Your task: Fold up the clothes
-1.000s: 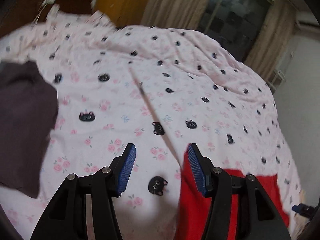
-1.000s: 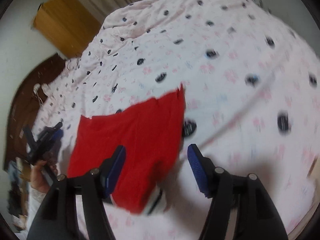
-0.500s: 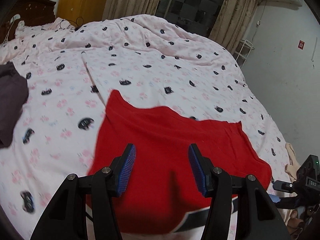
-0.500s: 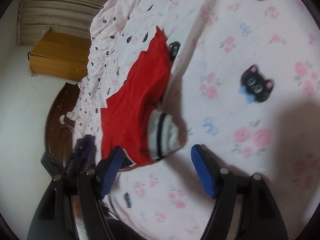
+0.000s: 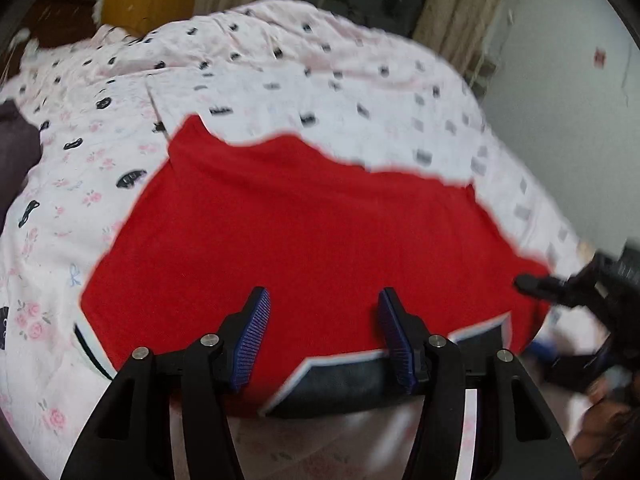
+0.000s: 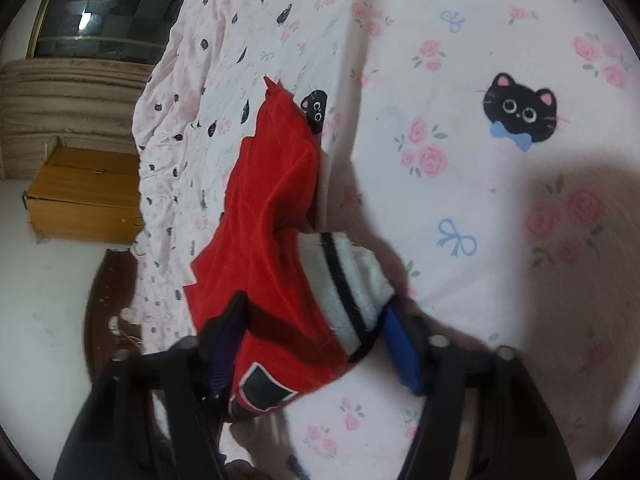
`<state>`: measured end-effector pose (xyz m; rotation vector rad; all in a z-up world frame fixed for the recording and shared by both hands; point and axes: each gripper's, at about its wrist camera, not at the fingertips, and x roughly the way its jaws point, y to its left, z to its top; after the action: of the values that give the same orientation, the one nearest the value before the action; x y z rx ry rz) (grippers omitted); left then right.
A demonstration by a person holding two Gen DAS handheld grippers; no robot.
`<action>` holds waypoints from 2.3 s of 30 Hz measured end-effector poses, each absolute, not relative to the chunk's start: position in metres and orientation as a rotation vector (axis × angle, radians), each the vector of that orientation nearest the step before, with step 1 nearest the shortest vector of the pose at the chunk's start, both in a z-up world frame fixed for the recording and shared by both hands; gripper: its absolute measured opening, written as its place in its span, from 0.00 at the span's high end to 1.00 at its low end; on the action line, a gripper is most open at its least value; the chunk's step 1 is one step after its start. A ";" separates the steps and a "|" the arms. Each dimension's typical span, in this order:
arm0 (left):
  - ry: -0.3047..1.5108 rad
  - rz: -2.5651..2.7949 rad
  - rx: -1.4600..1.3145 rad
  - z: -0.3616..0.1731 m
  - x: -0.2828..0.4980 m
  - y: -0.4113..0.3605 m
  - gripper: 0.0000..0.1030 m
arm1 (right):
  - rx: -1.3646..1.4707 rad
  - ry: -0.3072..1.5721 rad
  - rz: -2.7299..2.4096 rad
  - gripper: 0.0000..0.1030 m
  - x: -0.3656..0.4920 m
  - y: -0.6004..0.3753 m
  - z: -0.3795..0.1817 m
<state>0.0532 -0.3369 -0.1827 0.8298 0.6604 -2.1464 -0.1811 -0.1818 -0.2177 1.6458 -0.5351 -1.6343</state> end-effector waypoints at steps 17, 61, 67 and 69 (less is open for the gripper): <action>0.598 -2.158 0.904 -0.189 0.049 -0.321 0.49 | 1.599 -0.437 -1.682 0.73 -0.175 -0.170 -0.207; 1.170 -1.754 0.684 -0.175 0.236 -0.458 0.49 | 0.919 0.840 -1.430 0.75 0.076 -0.365 -0.138; 1.179 -1.751 0.682 -0.176 0.238 -0.459 0.49 | 0.910 0.817 -1.432 0.75 0.075 -0.364 -0.136; 1.181 -1.751 0.685 -0.176 0.237 -0.458 0.49 | 0.906 0.834 -1.419 0.72 0.079 -0.366 -0.138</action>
<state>0.2372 -0.4577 -0.1760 0.6854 1.1806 -1.7508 0.0786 -0.3665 -0.1380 0.9061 0.8339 -1.4185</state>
